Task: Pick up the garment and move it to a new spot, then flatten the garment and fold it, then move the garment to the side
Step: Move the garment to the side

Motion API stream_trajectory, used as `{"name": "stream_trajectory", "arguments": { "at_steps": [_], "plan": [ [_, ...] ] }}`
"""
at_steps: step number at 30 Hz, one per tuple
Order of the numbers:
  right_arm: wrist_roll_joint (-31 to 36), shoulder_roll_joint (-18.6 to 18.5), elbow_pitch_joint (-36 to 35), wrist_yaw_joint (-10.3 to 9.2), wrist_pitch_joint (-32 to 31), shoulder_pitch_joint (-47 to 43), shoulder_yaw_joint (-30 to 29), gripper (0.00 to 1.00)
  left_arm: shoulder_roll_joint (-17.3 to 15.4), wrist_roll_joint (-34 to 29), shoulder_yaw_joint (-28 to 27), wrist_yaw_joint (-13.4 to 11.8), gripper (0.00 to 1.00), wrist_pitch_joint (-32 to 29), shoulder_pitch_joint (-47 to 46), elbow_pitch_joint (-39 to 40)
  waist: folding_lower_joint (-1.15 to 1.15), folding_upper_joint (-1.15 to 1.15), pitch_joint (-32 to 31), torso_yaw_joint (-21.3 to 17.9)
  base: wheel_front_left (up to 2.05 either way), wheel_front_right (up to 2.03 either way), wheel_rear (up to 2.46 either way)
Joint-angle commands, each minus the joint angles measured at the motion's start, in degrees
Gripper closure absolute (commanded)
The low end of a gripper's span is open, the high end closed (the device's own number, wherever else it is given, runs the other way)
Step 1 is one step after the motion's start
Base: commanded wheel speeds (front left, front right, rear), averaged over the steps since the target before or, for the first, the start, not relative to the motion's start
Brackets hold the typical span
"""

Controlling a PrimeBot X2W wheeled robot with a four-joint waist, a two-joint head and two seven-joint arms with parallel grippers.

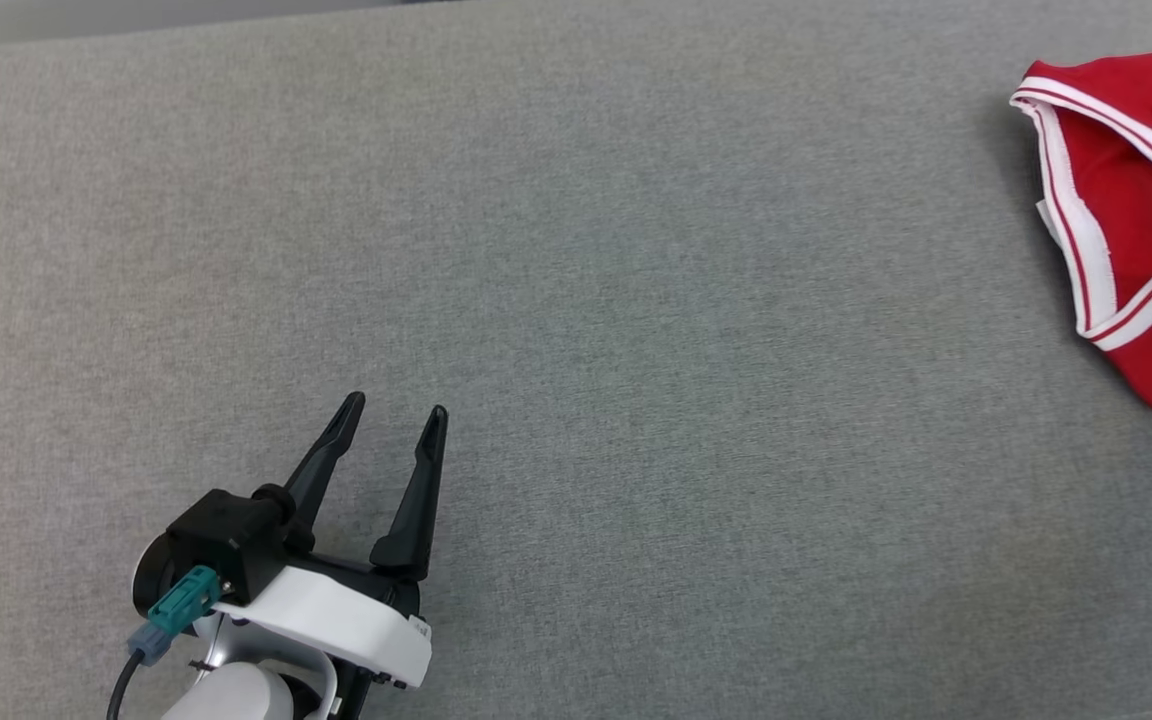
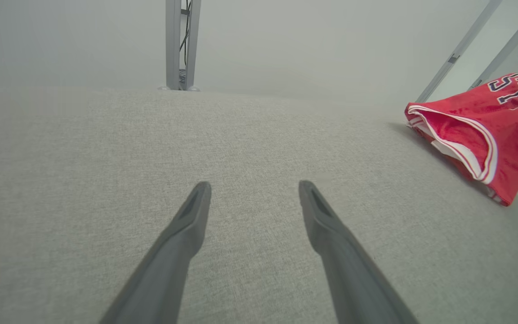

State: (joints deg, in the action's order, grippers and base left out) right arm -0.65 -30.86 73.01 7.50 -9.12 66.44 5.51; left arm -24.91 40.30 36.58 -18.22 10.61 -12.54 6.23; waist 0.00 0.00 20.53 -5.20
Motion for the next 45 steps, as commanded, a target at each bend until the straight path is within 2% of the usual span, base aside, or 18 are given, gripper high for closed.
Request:
{"name": "stream_trajectory", "arguments": {
  "at_steps": [1, 2, 4, 5, 8, 17, 21, 26, 33, 39, 42, 45],
  "plan": [
    [1.86, -0.31, 0.05, -0.01, 0.38, 0.50, -1.32, 0.95, -0.41, -0.38, -0.06, -0.32, 0.00, -0.17, -1.16, 0.26, 0.00, 0.00, 0.90, 0.69, 0.00, 0.00, 0.00],
    [3.61, -0.35, -0.22, -0.01, 0.68, 0.51, -2.43, 0.68, -0.43, -0.44, -0.01, -0.34, 0.00, -0.22, -1.22, 0.32, 0.00, 0.00, 1.16, 0.85, 0.00, 0.00, 0.00],
    [6.39, 0.22, -0.96, -0.01, 0.66, 0.01, -4.87, 0.43, -0.45, -0.55, 0.05, -0.33, 0.00, -0.28, -1.26, 0.38, 0.00, 0.00, 1.55, 1.12, 0.00, 0.00, 0.00],
    [9.09, 1.29, -1.92, -0.01, 0.17, -0.93, -7.47, 0.00, -0.53, -0.53, 0.07, -0.37, 0.00, -0.34, -1.36, 0.36, 0.00, 0.00, 1.78, 1.30, 0.00, 0.00, 0.00],
    [14.12, 1.95, -4.84, -0.02, -0.72, -2.19, -11.20, 0.00, -0.64, -0.57, 0.09, -0.49, 0.00, -0.27, -1.44, 0.46, 0.00, 0.00, 2.05, 1.44, 0.00, 0.00, 0.00],
    [26.45, 7.44, -14.10, -0.01, -5.76, -6.34, -22.89, 0.00, -0.74, -0.87, 0.66, -1.37, 0.00, -1.06, -0.96, 1.46, 0.00, 0.00, 1.92, 1.11, 0.00, 0.00, 0.00],
    [29.44, 9.81, -16.14, -0.01, -5.35, -7.56, -25.90, 0.00, -0.69, -0.61, 0.77, -1.46, 0.00, -1.16, -0.80, 1.27, 0.00, 0.00, 1.10, 0.90, 0.00, 0.00, 0.00],
    [31.26, 12.36, -16.45, -0.01, -3.09, -7.72, -26.82, 0.00, -0.66, 0.12, 0.46, -0.73, 0.00, -0.37, -0.33, 0.34, 0.00, 0.00, -1.52, 0.26, 0.00, 0.00, 0.00],
    [29.60, 15.30, -13.84, -0.02, 2.13, -6.55, -24.76, 0.00, 0.44, 2.61, -0.49, 0.77, 0.00, 0.71, 0.55, -0.87, 0.00, 0.00, -6.87, -0.90, 0.00, 0.00, 0.00],
    [23.51, 17.88, -7.72, -0.01, 11.06, -6.58, -20.29, 0.00, 2.61, 6.74, -3.80, 4.04, 0.00, 3.27, 2.59, -3.57, 0.00, 0.00, -14.08, -1.57, 0.00, 0.00, 0.00],
    [20.43, 18.82, -5.67, -0.01, 14.84, -7.63, -18.61, 0.00, 3.34, 7.29, -5.49, 4.61, 0.00, 3.95, 3.82, -4.85, 0.00, 0.00, -16.87, -1.53, 0.00, 0.00, 0.00],
    [17.30, 19.71, -4.32, -0.01, 18.65, -9.06, -17.31, 0.00, 4.13, 7.07, -7.62, 4.11, 0.00, 4.30, 5.35, -5.90, 0.00, 0.00, -19.30, -1.19, 0.00, 0.00, 0.00]
  ]
}}
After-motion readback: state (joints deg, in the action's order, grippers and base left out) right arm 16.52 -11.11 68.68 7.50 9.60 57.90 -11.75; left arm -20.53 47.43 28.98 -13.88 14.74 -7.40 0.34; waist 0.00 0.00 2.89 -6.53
